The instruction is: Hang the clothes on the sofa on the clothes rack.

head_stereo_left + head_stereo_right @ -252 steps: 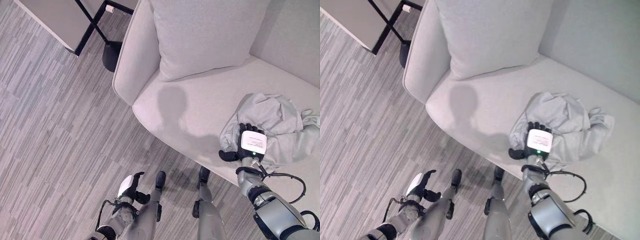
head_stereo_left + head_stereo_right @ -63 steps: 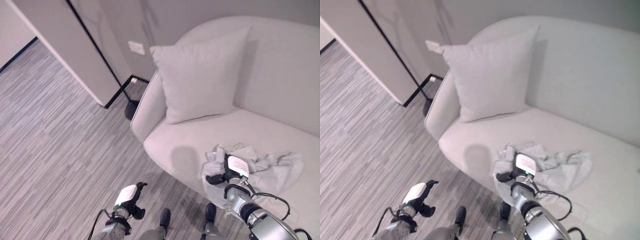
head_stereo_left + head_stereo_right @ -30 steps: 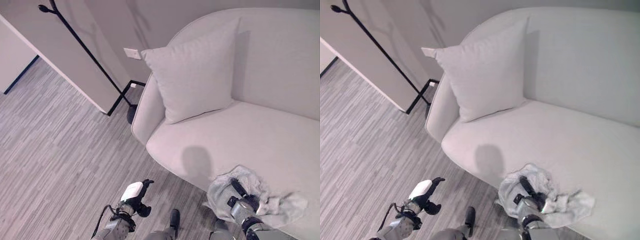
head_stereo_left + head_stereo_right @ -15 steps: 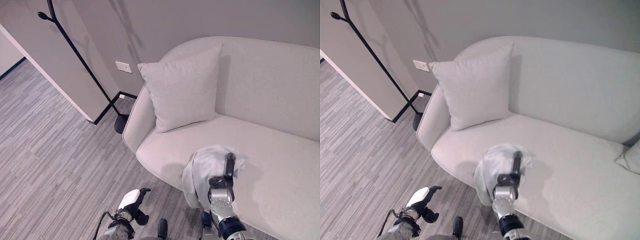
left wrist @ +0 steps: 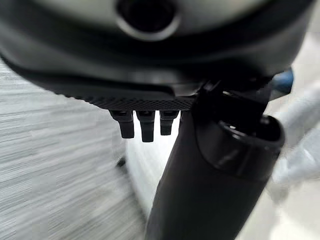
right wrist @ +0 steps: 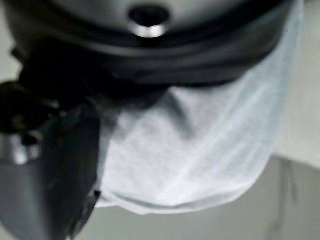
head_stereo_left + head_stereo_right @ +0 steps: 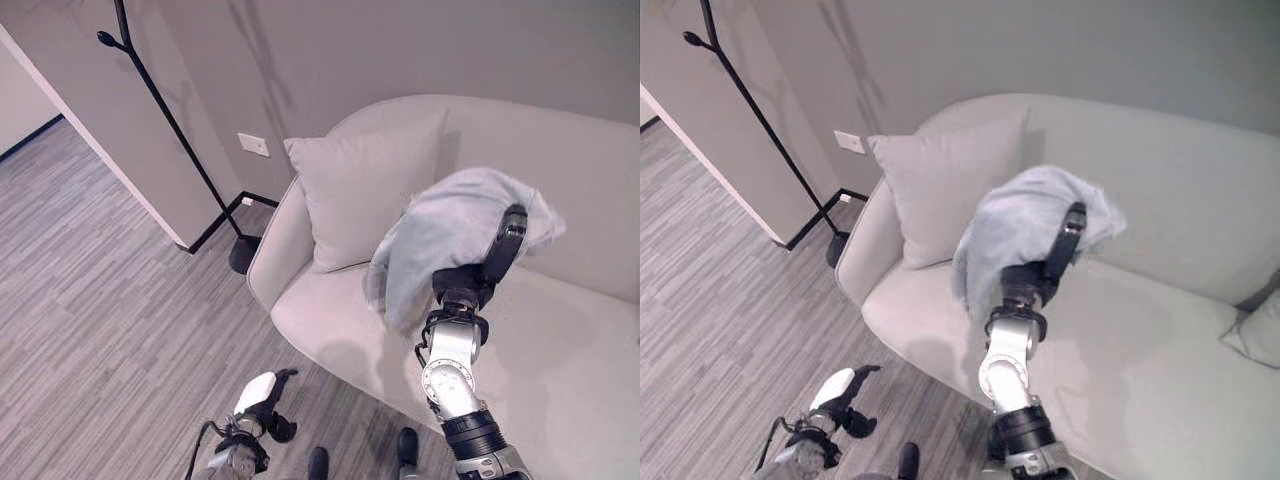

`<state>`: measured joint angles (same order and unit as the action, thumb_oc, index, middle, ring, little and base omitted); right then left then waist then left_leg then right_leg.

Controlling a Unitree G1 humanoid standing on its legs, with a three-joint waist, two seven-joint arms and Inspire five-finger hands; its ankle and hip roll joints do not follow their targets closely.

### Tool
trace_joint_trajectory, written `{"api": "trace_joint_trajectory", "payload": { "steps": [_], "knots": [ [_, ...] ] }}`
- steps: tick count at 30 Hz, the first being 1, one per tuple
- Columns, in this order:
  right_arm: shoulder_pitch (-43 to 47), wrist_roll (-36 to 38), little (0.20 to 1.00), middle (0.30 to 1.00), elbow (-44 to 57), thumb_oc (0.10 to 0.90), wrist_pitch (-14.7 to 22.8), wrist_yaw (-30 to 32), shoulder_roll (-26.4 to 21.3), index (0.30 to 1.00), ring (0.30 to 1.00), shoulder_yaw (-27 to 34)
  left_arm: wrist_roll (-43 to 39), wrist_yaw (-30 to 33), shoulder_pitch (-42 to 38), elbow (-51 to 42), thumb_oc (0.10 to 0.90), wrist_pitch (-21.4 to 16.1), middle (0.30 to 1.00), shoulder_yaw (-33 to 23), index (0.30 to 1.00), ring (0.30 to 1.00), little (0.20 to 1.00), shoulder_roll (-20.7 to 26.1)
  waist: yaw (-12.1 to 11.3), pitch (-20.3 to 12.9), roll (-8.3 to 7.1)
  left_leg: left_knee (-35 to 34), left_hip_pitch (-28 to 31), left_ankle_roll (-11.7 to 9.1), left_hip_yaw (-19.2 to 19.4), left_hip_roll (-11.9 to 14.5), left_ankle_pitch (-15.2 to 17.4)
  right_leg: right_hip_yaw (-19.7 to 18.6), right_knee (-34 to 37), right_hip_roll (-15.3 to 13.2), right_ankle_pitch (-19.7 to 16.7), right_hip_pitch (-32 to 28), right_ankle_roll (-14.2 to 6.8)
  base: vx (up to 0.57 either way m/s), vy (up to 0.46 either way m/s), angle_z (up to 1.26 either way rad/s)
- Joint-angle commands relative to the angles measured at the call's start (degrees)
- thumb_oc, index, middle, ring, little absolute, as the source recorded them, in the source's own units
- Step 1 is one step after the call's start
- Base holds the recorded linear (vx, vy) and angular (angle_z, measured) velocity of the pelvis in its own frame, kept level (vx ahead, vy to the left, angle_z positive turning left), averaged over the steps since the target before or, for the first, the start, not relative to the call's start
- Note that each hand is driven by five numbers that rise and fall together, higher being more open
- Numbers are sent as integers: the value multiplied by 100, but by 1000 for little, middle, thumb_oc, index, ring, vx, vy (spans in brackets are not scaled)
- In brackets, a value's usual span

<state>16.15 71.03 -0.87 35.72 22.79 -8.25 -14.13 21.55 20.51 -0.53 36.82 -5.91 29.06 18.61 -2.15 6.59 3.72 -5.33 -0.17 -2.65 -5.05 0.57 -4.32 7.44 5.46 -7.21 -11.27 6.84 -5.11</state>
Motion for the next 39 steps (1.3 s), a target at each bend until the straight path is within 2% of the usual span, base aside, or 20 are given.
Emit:
{"api": "trace_joint_trajectory", "payload": {
  "steps": [1, 4, 6, 10, 12, 15, 16, 19, 20, 21, 22, 23, 25, 27, 28, 31, 32, 34, 39],
  "knots": [
    [332, -967, 300, 300, 769, 400, 36, -477, -138, 300, 300, -89, -79, 869, -587, -191, 800, -192, 900, -102, 900, 900, 900, 248, -49, -509, -117, 33, -64, -44, 157, 40, 515, -257, -46, 77, 746, -463, -137, 0, 0, 0],
    [137, -1291, 300, 300, 1150, 400, -114, -451, -500, 300, 300, -383, 23, 1723, -908, -567, 800, -57, 900, -392, 900, 900, 900, 269, -5, -633, -336, 33, -3, -68, 205, 118, 532, -283, -46, 120, 753, -493, -119, 23, -12, -4],
    [83, -1399, 300, 300, 1328, 400, -189, -491, -669, 300, 300, -507, 100, 2063, -1060, -864, 800, -158, 900, -514, 900, 900, 900, 369, 16, -683, -420, 33, 23, -76, 232, 153, 540, -325, -46, 141, 736, -491, -117, 12, -9, -13],
    [-95, -1456, 300, 300, 1538, 400, -243, -534, -934, 300, 300, -630, 323, 2430, -1212, -1324, 800, -82, 900, -635, 900, 900, 900, 529, 38, -760, -518, 33, 91, -77, 300, 190, 578, -389, -46, 173, 723, -506, -115, 20, 4, -21],
    [-210, -1605, 300, 300, 1652, 400, -437, -558, -1114, 300, 300, -674, 214, 2361, -1188, -1891, 800, -243, 900, -743, 900, 900, 900, 548, 46, -846, -582, 33, 155, -79, 366, 235, 604, -427, -46, 195, 724, -537, -116, 37, -3, -20],
    [-266, -1680, 300, 300, 1657, 400, -524, -549, -1098, 300, 300, -709, -142, 2096, -1142, -2114, 800, -452, 900, -726, 900, 900, 900, 434, 49, -884, -608, 33, 199, -74, 388, 250, 618, -455, -46, 203, 719, -566, -110, 9, 2, -4],
    [-265, -1730, 300, 300, 1643, 400, -637, -573, -1038, 300, 300, -736, -908, 1491, -1064, -2339, 800, -748, 900, -581, 900, 900, 900, 191, 50, -902, -621, 33, 211, -64, 381, 254, 613, -468, -46, 210, 711, -581, -101, -1, 9, -5],
    [-210, -1691, 300, 300, 1601, 400, -777, -608, -866, 300, 300, -823, -2367, 583, -797, -2640, 800, -921, 900, -227, 900, 900, 900, -210, 53, -915, -638, 33, 232, -41, 389, 249, 614, -483, -46, 212, 693, -593, -87, -1, 5, -2],
    [-180, -1645, 300, 300, 1598, 400, -844, -609, -743, 300, 300, -891, -3425, 7, -650, -2832, 800, -1000, 900, 47, 900, 900, 900, -364, 44, -900, -645, 33, 227, -29, 369, 243, 608, -479, -46, 209, 684, -602, -86, 0, 0, 0],
    [-180, -1645, 300, 300, 1598, 400, -844, -609, -743, 300, 300, -891, -3425, 7, -650, -2833, 800, -1000, 900, 47, 900, 900, 900, -364, 44, -900, -645, 33, 227, -29, 369, 243, 608, -479, -46, 209, 684, -603, -86, 0, 0, 0],
    [-147, -1613, 300, 300, 1597, 400, -900, -622, -678, 300, 300, -919, -4022, -355, -529, -2956, 800, -984, 900, 229, 900, 900, 900, -425, 39, -892, -646, 33, 221, -15, 363, 235, 606, -472, -46, 208, 680, -604, -88, 0, 0, 0],
    [-159, -1459, 300, 300, 1581, 400, -967, -687, -537, 300, 300, -978, -4935, -967, -362, -3140, 800, -790, 900, 603, 900, 900, 900, -469, 31, -877, -639, 33, 229, 5, 339, 221, 610, -459, -46, 208, 679, -623, -90, -33, 11, 1],
    [-154, -1301, 300, 300, 1589, 400, -997, -694, -428, 300, 300, -1013, -5789, -1452, -232, -3297, 800, -526, 900, 997, 900, 900, 900, -468, 32, -860, -611, 33, 232, 27, 316, 209, 612, -446, -46, 205, 673, -632, -97, -36, 15, 2],
    [-140, -1225, 300, 300, 1577, 400, -1005, -669, -353, 300, 300, -1039, -6000, -1578, -223, -3391, 800, -411, 900, 1136, 900, 900, 900, -415, 30, -848, -601, 33, 238, 33, 308, 203, 617, -439, -46, 203, 670, -645, -101, -14, 8, 2],
    [-85, -1132, 300, 300, 1616, 400, -1033, -681, -322, 300, 300, -1051, -6270, -1792, -205, -3488, 800, -192, 900, 1334, 900, 900, 900, -294, 38, -850, -580, 33, 250, 47, 302, 191, 627, -443, -46, 207, 674, -654, -111, 0, 0, 0],
    [-7, -975, 300, 300, 1657, 400, -975, -672, -184, 300, 300, -1178, -6577, -1689, -460, -3312, 800, -90, 900, 1597, 900, 900, 900, -506, 75, -867, -568, 33, 283, 59, 310, 176, 637, -462, -60, 208, 678, -676, -107, -10, 9, 0],
    [-28, -908, 300, 300, 1718, 400, -936, -682, -138, 300, 300, -1252, -6648, -1583, -682, -3030, 400, -117, 300, 1675, 300, 300, 300, -748, 115, -877, -580, 33, 290, 55, 313, 173, 637, -464, -75, 204, 681, -675, -103, 0, 0, 0],
    [-172, -912, 300, 300, 1845, 400, -911, -700, -184, 300, 300, -1331, -6835, -1384, -953, -2798, 400, -278, 300, 1614, 300, 300, 300, -1031, 185, -883, -596, 33, 288, 51, 323, 161, 629, -471, -81, 199, 675, -661, -101, 0, 0, 0],
    [-456, -968, 300, 300, 1860, 400, -894, -728, -291, 300, 300, -1094, -6904, -1252, -833, -2807, 400, -394, 300, 1360, 300, 300, 300, -990, 206, -892, -590, 33, 291, 55, 340, 151, 627, -481, -76, 197, 662, -662, -111, 0, 0, 0]
  ]
}}
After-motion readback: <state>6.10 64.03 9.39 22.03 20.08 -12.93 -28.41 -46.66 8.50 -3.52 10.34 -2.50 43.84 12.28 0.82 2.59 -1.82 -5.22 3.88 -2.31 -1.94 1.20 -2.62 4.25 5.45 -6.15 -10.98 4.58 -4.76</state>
